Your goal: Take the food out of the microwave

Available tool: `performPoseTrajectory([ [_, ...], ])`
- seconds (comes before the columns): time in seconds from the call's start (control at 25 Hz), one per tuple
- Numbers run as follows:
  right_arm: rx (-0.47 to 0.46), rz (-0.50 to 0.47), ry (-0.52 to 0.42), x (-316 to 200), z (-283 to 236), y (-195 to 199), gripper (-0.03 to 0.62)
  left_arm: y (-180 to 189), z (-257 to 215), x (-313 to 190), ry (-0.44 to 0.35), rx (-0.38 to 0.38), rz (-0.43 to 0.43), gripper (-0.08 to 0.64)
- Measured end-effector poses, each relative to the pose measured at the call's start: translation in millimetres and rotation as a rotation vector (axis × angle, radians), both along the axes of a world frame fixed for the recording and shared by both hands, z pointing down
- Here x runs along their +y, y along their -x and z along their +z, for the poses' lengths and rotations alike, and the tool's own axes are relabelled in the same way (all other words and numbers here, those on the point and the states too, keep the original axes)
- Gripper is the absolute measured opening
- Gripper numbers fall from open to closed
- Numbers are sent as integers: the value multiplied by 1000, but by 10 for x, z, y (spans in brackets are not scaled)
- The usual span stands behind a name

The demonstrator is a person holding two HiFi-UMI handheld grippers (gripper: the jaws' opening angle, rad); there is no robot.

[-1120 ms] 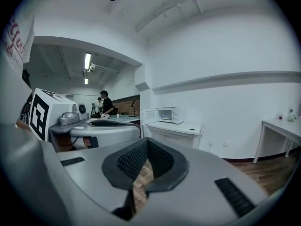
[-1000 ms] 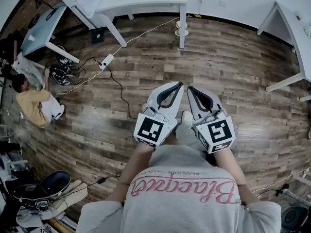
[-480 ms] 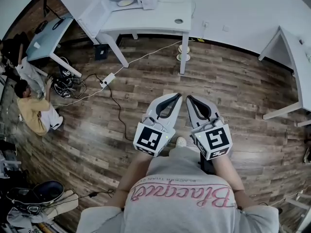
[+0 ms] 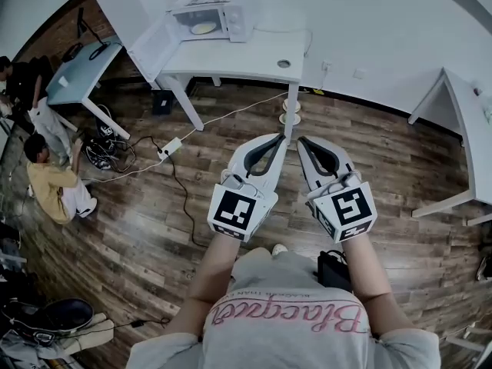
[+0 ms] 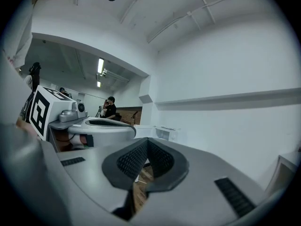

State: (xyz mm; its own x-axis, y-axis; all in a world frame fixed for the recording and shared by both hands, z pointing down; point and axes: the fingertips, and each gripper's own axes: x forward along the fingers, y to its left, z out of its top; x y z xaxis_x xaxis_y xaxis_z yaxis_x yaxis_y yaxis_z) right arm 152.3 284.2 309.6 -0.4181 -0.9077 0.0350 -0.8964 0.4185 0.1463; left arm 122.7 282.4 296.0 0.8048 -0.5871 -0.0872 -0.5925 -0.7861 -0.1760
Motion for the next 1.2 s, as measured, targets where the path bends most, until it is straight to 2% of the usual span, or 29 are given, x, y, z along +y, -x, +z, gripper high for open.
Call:
performPoseTrajectory([
  [0.32, -22, 31, -16, -345, -294, -163, 9, -14, -239, -357, 16, 34, -39, 8],
  [0.6, -48, 43, -20, -598, -348, -116, 9, -23, -330, -605, 20, 80, -43, 8],
  [0.88, -6, 77, -42, -963, -334, -75, 9, -74, -381, -1053, 31, 118, 9, 8],
  [1.2, -31, 108, -54, -1620, -345, -197, 9, -187, -423, -1727, 18, 111, 38, 8],
])
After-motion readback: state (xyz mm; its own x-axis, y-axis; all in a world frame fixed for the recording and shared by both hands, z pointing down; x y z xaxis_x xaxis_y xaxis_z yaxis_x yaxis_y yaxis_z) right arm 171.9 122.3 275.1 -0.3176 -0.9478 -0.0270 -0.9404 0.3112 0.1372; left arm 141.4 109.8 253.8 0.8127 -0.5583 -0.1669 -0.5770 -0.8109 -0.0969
